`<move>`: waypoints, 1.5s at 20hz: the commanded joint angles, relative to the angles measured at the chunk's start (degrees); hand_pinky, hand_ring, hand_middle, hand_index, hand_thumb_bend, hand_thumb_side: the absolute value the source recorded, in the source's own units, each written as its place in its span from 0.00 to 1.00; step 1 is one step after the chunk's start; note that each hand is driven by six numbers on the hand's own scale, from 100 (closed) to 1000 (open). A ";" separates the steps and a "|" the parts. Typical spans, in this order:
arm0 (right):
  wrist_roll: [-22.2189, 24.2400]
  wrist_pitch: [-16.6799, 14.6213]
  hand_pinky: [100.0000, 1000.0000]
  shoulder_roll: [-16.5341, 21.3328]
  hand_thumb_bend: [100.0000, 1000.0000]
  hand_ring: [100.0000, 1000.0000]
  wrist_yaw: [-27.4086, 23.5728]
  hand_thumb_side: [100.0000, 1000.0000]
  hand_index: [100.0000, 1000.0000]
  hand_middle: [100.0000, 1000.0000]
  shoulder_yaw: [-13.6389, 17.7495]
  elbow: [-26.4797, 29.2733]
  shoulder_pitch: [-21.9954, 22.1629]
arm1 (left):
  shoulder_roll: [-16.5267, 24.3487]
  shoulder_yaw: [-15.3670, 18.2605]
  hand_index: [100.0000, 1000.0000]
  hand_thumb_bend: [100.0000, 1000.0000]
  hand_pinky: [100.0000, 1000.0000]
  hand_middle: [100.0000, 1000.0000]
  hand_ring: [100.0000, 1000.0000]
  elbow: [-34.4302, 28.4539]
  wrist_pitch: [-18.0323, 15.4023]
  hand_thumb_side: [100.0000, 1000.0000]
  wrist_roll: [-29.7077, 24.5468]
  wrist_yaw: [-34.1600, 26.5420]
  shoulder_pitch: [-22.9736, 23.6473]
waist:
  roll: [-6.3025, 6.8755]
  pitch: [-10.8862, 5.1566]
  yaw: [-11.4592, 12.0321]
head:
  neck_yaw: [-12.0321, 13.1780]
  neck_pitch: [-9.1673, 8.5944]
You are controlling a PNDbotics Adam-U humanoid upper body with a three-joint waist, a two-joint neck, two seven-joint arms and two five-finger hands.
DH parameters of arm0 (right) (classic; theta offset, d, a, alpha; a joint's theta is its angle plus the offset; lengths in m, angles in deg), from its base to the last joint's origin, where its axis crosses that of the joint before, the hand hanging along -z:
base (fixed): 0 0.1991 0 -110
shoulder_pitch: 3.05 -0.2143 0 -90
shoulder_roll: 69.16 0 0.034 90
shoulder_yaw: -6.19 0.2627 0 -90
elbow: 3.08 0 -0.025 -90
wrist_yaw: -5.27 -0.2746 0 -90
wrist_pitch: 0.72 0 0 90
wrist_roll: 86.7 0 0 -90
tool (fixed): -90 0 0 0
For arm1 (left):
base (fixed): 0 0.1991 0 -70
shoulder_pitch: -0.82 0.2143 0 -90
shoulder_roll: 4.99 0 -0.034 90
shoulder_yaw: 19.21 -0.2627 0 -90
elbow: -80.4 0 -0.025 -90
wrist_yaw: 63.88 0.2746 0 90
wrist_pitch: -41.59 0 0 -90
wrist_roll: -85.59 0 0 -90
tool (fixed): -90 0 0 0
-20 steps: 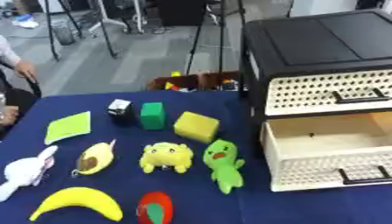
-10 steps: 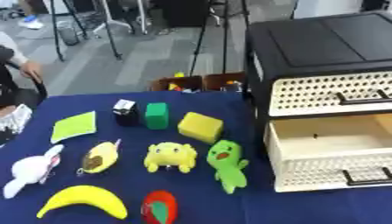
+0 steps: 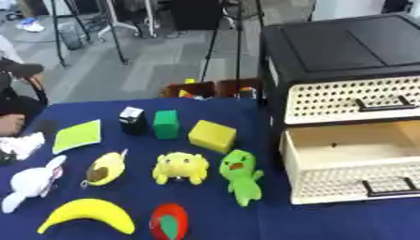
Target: Pick up objects from table and place into drawer.
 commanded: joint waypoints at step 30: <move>0.26 0.07 0.35 0.08 0.00 0.46 -1.93 0.81 0.74 0.46 -0.32 0.92 -0.17 | 4.71 -17.33 0.86 0.44 0.57 0.73 0.67 15.71 -3.01 0.47 -29.73 -11.25 -10.96 | -0.15 -1.12 -1.20 | 0.62 -0.65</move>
